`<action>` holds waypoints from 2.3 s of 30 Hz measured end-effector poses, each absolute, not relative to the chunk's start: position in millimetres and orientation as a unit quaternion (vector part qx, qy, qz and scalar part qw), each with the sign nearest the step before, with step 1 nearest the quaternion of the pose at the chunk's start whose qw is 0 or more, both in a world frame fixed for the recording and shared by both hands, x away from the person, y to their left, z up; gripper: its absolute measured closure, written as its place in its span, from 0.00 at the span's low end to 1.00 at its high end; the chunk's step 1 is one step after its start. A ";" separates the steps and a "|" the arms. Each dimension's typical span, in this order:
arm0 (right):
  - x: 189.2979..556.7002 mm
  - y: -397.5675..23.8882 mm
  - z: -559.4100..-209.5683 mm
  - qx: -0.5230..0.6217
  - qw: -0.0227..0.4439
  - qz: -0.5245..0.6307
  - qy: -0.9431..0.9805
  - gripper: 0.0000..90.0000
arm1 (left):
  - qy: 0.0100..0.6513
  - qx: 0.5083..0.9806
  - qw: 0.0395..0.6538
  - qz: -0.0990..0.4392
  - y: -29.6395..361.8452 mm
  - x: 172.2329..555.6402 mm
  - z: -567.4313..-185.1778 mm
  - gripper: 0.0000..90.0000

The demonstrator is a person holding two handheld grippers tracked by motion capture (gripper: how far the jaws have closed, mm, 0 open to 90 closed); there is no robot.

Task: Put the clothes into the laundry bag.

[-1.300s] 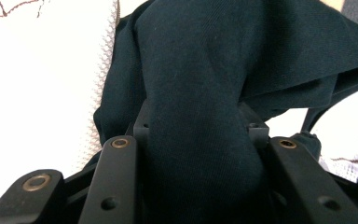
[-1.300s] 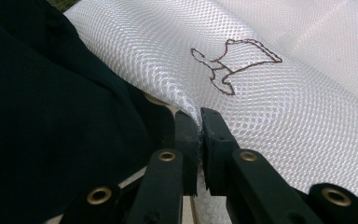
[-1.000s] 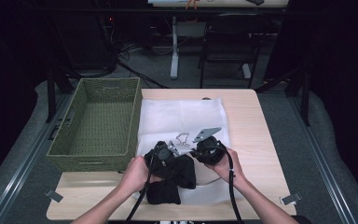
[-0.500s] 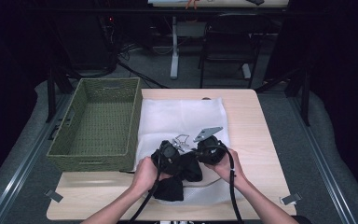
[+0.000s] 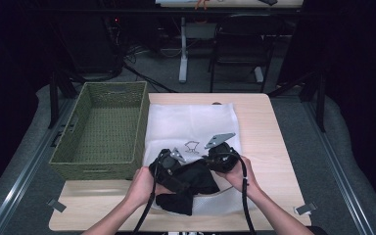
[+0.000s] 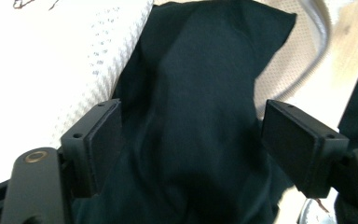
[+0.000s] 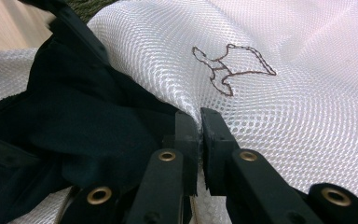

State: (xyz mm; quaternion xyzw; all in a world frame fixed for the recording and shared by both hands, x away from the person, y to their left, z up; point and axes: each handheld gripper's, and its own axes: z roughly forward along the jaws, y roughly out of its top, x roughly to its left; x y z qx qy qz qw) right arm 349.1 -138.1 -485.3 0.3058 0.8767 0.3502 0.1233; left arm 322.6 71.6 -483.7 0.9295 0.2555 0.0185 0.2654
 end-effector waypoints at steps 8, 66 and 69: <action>348.7 -137.6 -485.6 0.303 0.125 0.351 0.877 0.96 | 0.246 0.933 0.261 -0.007 76.0 312.2 -498.7 0.21; 347.9 -140.8 -483.3 0.312 0.110 0.370 0.868 0.96 | 0.303 0.900 0.312 0.027 73.3 311.7 -525.6 0.19; 347.9 -140.4 -483.6 0.311 0.109 0.370 0.869 0.96 | 0.300 0.906 0.298 0.039 67.4 312.3 -536.2 0.26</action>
